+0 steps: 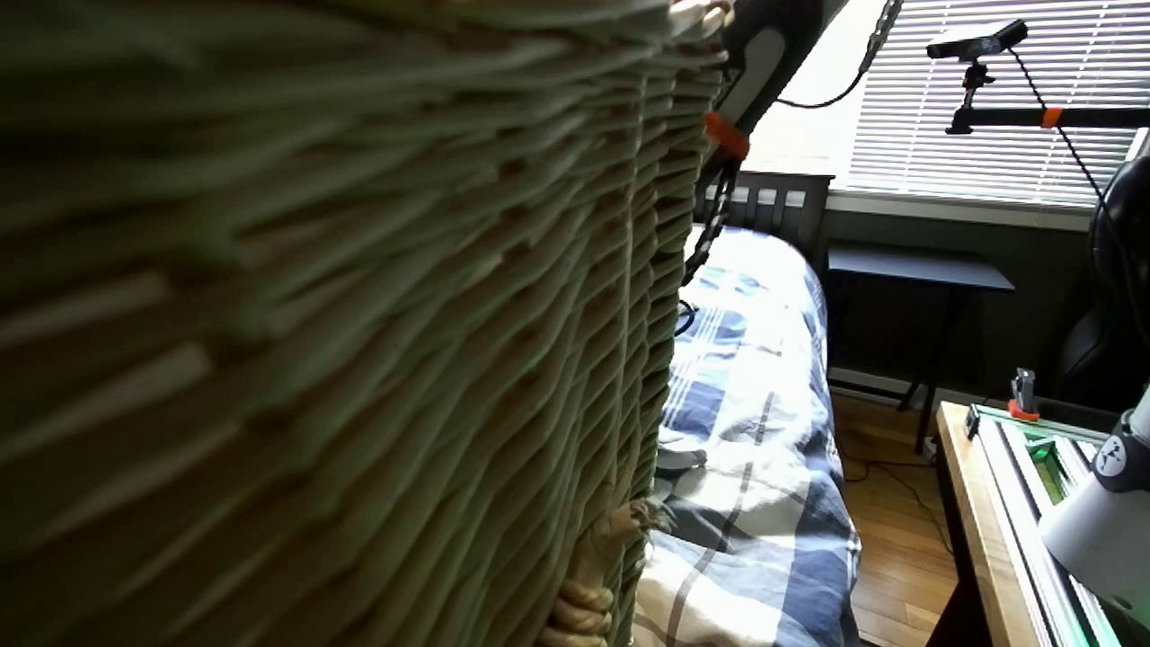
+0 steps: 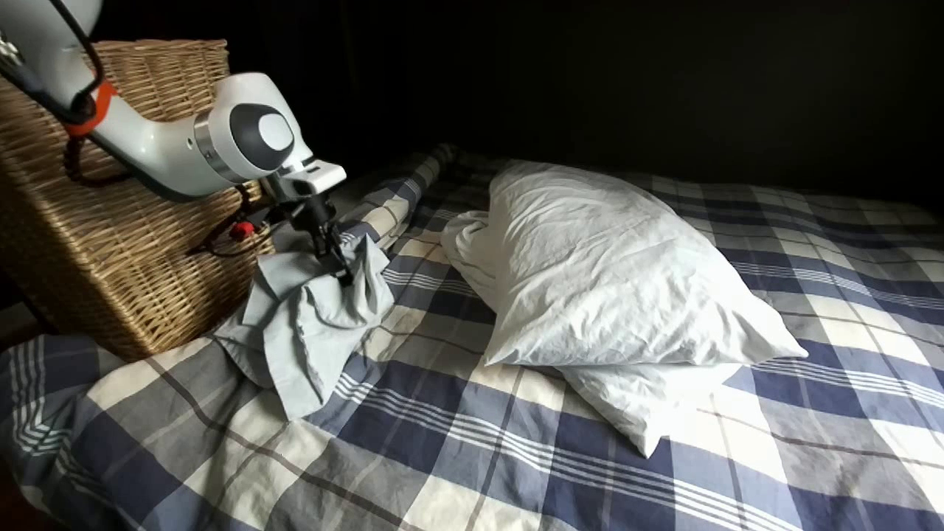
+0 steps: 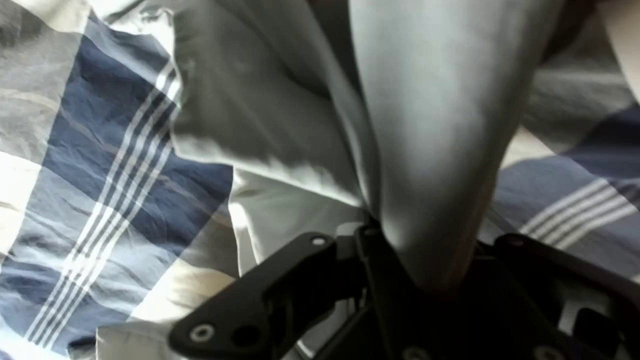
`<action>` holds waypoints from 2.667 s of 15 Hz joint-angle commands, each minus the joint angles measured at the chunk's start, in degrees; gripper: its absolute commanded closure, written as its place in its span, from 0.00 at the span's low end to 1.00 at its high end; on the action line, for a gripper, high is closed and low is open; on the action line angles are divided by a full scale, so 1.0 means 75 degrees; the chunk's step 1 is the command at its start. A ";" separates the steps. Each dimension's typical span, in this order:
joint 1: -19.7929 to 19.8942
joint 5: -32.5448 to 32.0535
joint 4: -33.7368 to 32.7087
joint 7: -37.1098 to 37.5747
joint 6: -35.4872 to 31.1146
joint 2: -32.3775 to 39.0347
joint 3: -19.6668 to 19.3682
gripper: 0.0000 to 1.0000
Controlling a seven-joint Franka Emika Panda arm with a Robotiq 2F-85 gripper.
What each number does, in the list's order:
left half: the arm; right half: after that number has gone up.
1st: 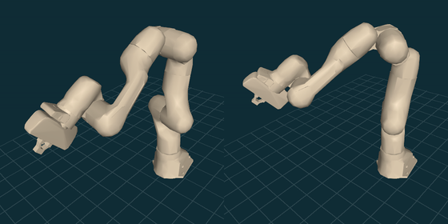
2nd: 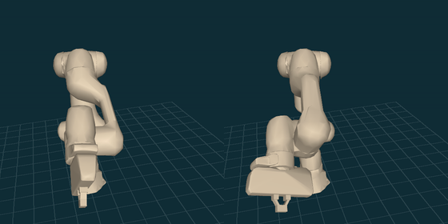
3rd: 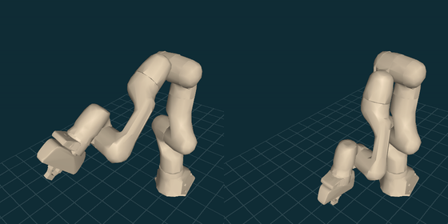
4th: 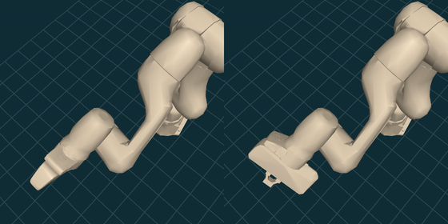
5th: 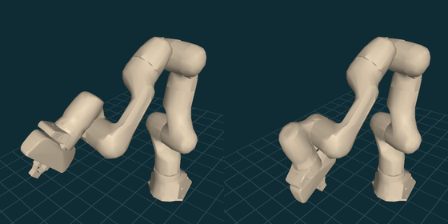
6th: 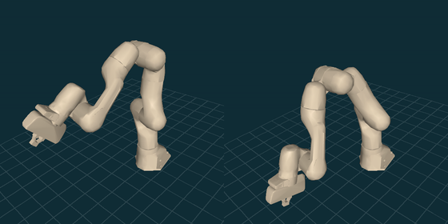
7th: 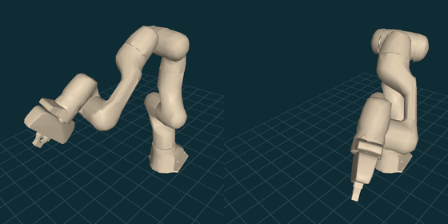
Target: Put the pillow case in the laundry basket.
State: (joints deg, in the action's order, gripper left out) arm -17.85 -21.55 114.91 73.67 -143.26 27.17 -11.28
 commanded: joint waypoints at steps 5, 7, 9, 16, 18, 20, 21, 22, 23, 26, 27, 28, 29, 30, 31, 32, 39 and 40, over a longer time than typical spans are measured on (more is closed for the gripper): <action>-0.0262 -0.2500 0.2092 0.2981 -0.1477 -0.3431 0.0099 0.96; -0.0488 -0.3575 0.2324 0.4039 -0.1720 -0.3998 -0.0244 0.96; -0.0278 -0.4804 0.2451 0.5103 -0.2025 -0.4426 -0.0241 0.96; 0.0369 -0.9117 0.2637 0.7527 -0.3360 -0.5685 0.0081 0.96; 0.0312 -1.0331 0.2651 0.8056 -0.3954 -0.5946 0.0059 0.96; 0.0162 -1.1526 0.2544 0.8670 -0.4514 -0.6200 0.0009 0.96; 0.0020 -1.2121 0.2442 0.9011 -0.4743 -0.6328 -0.0046 0.96; -0.0181 -1.2579 0.2349 0.9274 -0.5120 -0.6388 -0.0184 0.96; 0.0115 -1.1725 0.2392 0.8627 -0.4745 -0.6081 -0.0022 0.83; -0.0056 -1.2256 0.2366 0.8936 -0.5000 -0.6335 -0.0072 0.83; -0.0072 -1.2272 0.2366 0.8936 -0.5000 -0.6341 -0.0080 0.83; -0.0075 -1.2283 0.2366 0.8936 -0.5000 -0.6338 -0.0084 0.83; -0.0075 -1.2289 0.2366 0.8936 -0.5000 -0.6335 -0.0087 0.83; -0.0076 -1.2293 0.2366 0.8936 -0.5000 -0.6335 -0.0089 0.83; -0.0077 -1.2295 0.2366 0.8936 -0.5000 -0.6334 -0.0092 0.96; -0.0204 -1.2358 0.2186 0.9061 -0.5050 -0.6360 -0.0133 0.96; -0.1645 -1.3227 0.0568 0.9514 -0.5345 -0.6778 -0.0406 0.96; -0.2015 -1.3458 0.0317 0.9661 -0.5371 -0.6845 -0.0536 0.96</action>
State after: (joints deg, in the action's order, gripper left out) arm -26.47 -116.84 122.18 141.34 -181.32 -22.78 -12.43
